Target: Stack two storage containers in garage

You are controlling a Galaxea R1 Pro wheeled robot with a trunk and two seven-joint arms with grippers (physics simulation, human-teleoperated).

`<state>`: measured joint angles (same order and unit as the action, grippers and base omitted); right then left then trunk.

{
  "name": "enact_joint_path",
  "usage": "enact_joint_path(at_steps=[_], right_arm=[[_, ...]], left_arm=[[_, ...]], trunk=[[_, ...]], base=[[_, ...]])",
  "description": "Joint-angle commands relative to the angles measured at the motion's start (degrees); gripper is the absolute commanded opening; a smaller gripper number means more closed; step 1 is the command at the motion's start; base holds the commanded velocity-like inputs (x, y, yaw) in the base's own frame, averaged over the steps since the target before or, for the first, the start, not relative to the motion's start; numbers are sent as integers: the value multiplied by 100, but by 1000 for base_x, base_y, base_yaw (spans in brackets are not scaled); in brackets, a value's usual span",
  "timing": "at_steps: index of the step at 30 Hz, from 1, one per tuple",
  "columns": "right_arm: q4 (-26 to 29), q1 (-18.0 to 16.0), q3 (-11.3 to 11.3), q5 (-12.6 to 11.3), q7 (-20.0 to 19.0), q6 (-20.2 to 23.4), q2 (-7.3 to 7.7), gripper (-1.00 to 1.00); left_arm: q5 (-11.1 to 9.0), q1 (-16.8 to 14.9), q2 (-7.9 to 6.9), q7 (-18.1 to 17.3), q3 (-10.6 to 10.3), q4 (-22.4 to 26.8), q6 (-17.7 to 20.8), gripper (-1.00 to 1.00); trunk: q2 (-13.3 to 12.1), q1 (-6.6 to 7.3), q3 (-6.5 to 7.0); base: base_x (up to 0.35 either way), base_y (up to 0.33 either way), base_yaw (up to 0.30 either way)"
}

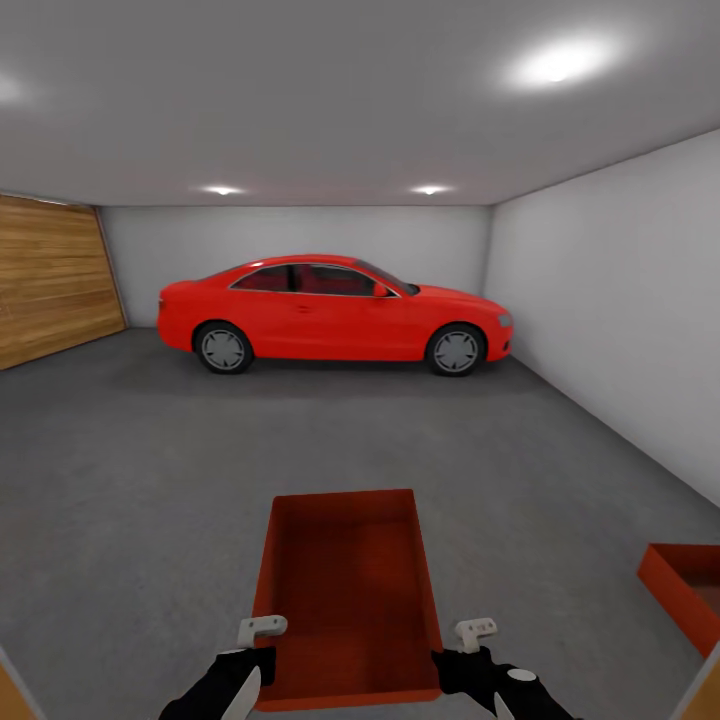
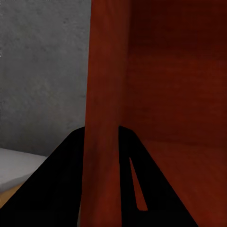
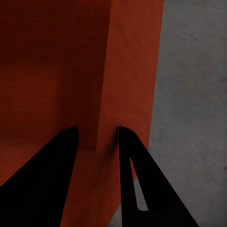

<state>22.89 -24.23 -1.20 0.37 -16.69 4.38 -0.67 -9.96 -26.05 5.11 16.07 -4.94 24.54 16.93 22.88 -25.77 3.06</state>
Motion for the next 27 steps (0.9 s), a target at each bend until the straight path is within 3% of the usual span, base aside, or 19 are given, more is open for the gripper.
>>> enact_joint_path(at_steps=[1, 27], right_arm=[[3, 6, -56, -29, -133, 42, 5, -100], [-3, 6, -56, -28, -133, 45, 5, -100]], left_arm=[[134, -6, -37, 54, 72, 25, -480, -100], [134, -6, -28, 54, 72, 25, -480, -100]], trunk=[[5, -2, -3], [5, -2, -3]], base=[[0, 1, 85], [60, -4, 8]])
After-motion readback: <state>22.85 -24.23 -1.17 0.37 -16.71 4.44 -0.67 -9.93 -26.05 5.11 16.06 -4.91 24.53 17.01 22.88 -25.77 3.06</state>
